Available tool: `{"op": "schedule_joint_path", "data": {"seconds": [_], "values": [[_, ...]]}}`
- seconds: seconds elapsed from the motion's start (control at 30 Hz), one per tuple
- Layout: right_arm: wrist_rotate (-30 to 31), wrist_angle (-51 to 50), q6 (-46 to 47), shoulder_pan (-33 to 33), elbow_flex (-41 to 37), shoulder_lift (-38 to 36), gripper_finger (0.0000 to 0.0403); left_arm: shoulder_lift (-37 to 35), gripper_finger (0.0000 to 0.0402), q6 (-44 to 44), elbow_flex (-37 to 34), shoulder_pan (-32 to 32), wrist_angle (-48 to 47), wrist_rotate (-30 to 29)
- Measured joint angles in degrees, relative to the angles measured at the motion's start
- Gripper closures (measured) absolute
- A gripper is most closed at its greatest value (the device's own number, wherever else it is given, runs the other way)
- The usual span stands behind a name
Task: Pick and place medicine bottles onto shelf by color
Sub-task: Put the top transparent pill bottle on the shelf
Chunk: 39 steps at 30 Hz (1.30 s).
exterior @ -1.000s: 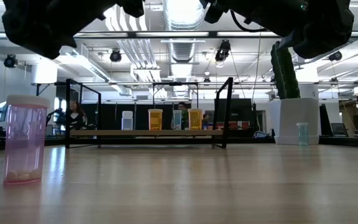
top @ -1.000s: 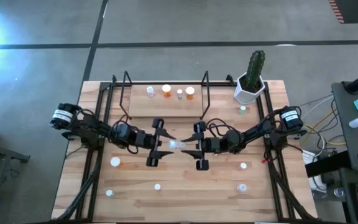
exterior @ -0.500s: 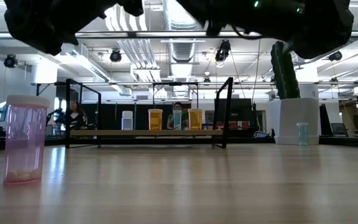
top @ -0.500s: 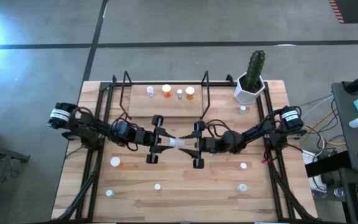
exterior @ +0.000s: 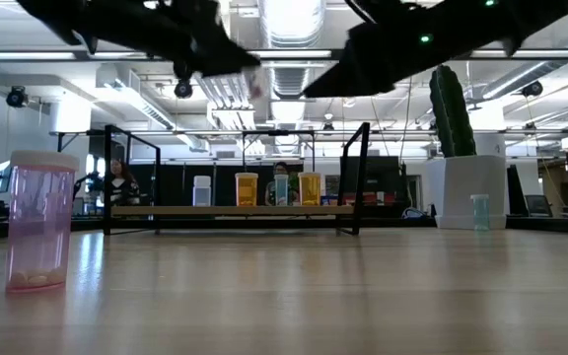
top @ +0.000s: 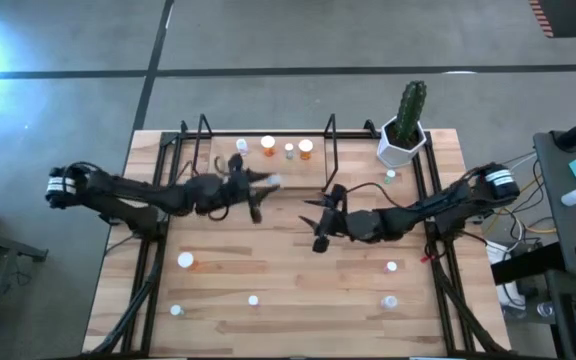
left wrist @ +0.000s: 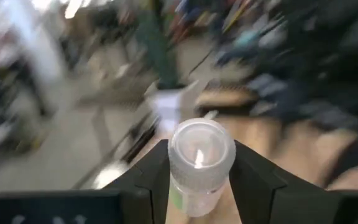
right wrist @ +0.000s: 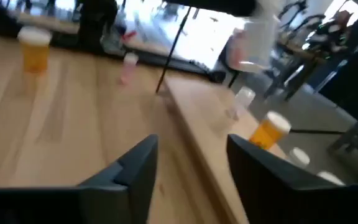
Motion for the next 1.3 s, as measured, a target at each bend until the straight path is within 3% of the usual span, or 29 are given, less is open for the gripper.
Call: {"op": "schedule_joint_path", "data": {"seconds": [0.1, 0.3, 0.67, 1.3], "values": [[0.1, -4.3, 1.1, 2.4, -1.5, -3.6, 0.0282, 1.3, 0.0289, -4.8, 1.4, 6.0, -5.6, -0.2], [3.5, -5.4, -1.7, 9.4, -4.5, -11.4, 0.0384, 8.8, 0.0289, -8.9, 1.9, 15.0, -4.8, 0.7], [6.0, -5.7, -4.0, 15.9, -5.5, -15.9, 0.0390, 21.1, 0.0289, -11.0, 6.2, 18.8, -5.8, 1.9], [6.1, -5.5, -4.1, 15.9, -5.5, -15.6, 0.0390, 21.2, 0.0276, -14.9, 4.6, 20.7, -8.6, 2.1]]}}
